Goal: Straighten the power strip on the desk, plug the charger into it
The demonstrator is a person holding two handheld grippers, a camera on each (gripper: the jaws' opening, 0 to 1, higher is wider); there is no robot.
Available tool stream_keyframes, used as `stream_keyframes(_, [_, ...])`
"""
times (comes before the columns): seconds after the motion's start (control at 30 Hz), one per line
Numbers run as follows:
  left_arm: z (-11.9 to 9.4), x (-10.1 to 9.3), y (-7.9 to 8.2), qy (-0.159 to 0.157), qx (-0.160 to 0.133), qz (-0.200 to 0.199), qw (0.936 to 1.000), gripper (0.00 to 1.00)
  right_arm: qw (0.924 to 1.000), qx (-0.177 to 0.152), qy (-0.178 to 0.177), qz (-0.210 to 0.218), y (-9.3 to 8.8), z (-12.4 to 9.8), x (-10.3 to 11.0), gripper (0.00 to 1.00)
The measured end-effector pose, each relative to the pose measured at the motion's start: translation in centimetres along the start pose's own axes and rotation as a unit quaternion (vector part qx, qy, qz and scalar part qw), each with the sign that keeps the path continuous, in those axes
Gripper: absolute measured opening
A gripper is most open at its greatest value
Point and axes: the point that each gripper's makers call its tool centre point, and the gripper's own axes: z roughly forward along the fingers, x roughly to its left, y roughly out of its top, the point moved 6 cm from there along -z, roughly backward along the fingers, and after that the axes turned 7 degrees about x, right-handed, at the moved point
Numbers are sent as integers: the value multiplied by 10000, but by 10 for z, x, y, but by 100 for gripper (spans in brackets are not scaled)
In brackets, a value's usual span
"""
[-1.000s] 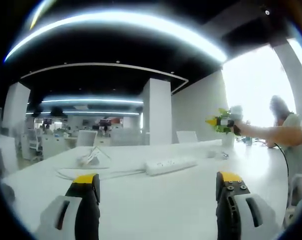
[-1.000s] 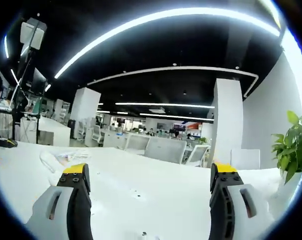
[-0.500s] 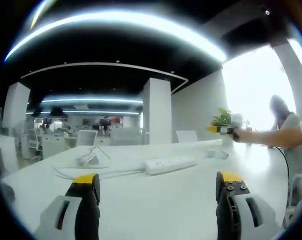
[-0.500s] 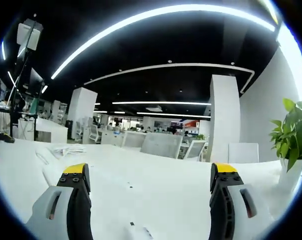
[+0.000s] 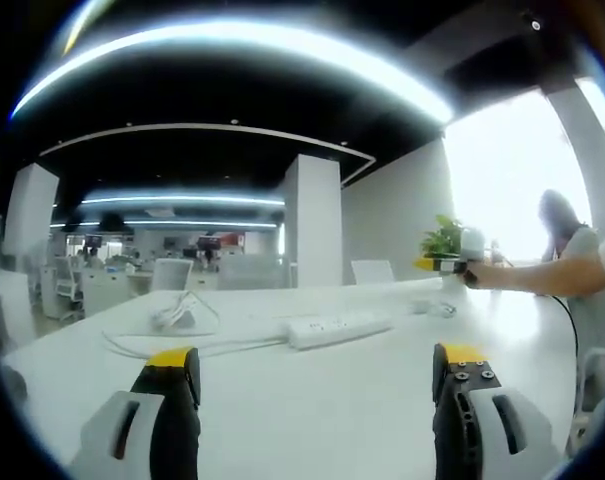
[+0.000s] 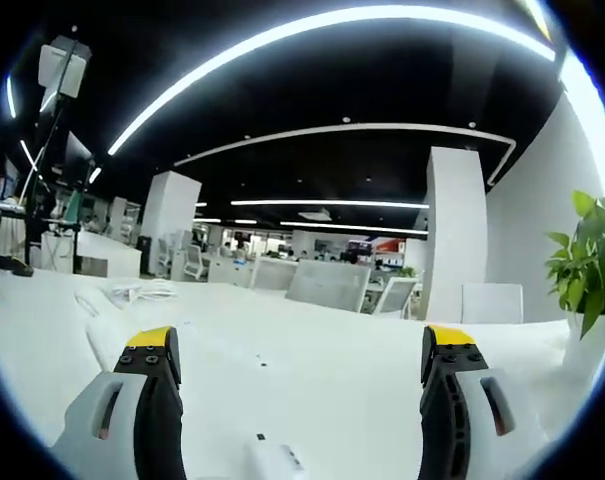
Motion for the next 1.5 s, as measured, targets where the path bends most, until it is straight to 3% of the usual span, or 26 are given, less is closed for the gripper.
stream_keyframes(0.47, [1,-1,0,2,31,6,10000,99,9989,178,422,-58,-24,-1,2,100])
stream_keyframes(0.8, [-1,-1,0,0,50,3,10000,99,9931,742,908,34,-41,1,3,99])
stream_keyframes(1.17, [-1,1,0,-1,60,1,10000,99,9891,956,1121,12,-47,2,5,98])
stream_keyframes(1.5, [2,-4,-3,-70,103,-22,9999,99,9870,1155,1110,91,-60,1,5,98])
